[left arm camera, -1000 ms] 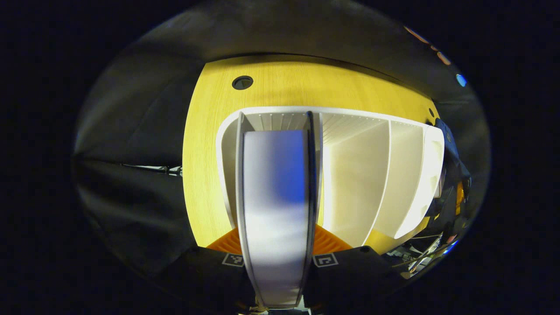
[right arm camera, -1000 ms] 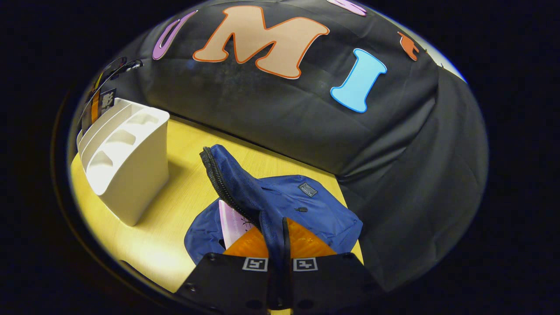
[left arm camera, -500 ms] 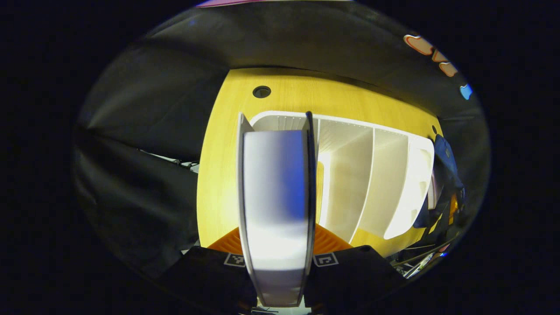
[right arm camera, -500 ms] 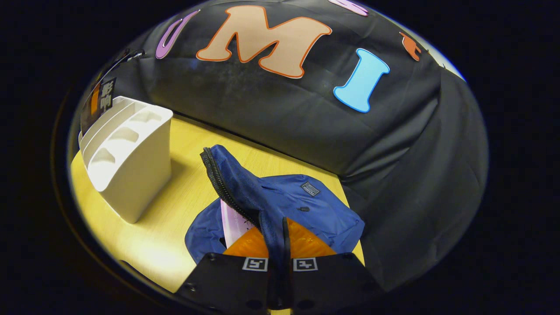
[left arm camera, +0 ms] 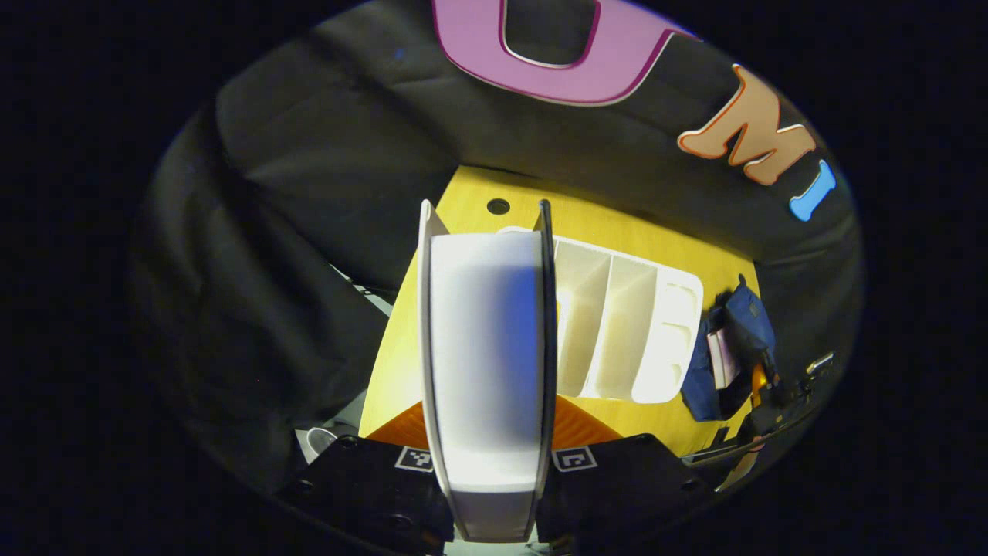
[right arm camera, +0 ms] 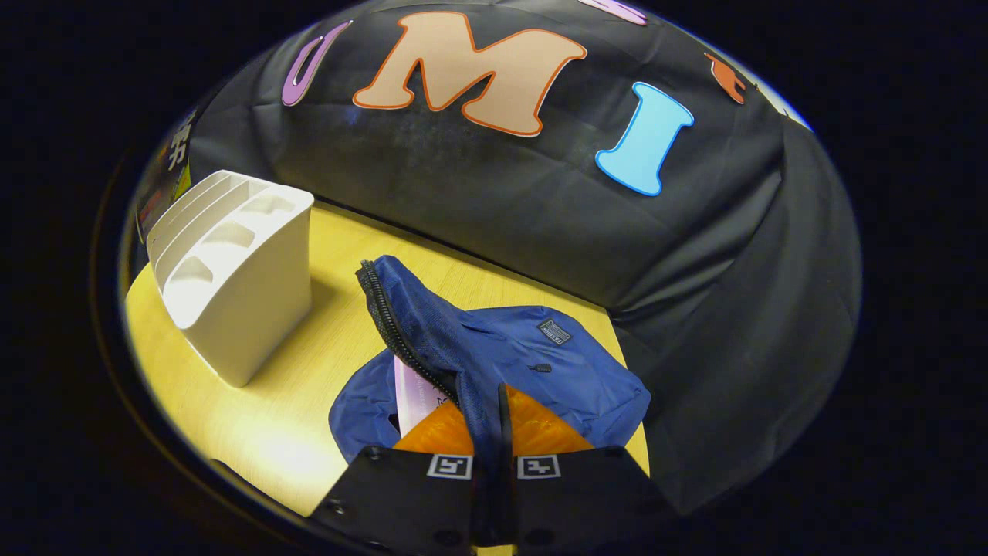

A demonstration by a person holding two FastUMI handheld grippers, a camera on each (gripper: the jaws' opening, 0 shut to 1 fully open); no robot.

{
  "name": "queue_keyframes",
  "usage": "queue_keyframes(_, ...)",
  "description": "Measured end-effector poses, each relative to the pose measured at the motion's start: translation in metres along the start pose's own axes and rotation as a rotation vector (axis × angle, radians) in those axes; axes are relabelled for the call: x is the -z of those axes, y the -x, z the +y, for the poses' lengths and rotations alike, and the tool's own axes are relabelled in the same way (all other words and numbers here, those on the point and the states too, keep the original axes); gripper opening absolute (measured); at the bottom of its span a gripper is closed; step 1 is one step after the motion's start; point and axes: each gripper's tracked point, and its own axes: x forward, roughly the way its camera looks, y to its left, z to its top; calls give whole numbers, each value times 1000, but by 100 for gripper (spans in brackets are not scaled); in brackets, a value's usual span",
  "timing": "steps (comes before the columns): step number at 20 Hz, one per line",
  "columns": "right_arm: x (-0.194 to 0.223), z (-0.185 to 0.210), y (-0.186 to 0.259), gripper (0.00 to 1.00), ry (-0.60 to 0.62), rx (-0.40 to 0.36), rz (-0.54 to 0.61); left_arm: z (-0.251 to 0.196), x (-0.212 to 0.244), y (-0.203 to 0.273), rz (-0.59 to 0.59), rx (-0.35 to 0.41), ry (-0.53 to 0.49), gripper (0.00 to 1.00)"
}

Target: Open the schoolbag, grab two books from the bookshelf and put them into the schoolbag.

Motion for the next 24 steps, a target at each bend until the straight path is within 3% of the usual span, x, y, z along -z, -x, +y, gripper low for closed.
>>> queue_keyframes(5,-1,-5,-1,7,-3,-21,-28,-48,27,63,-116,98,47,40)
queue_keyframes(9,0,-11,-1,7,-2,-39,-35,-124,61,78,-158,260,41,39)
queue_keyframes(13,-1,-19,0,6,-10,-49,-35,-197,92,62,-136,405,17,37)
queue_keyframes(17,-3,-26,3,6,-14,-53,-38,-272,113,37,-76,577,56,36)
queue_keyframes(24,-7,-29,2,6,-32,-50,-30,-357,144,-29,28,694,85,37)
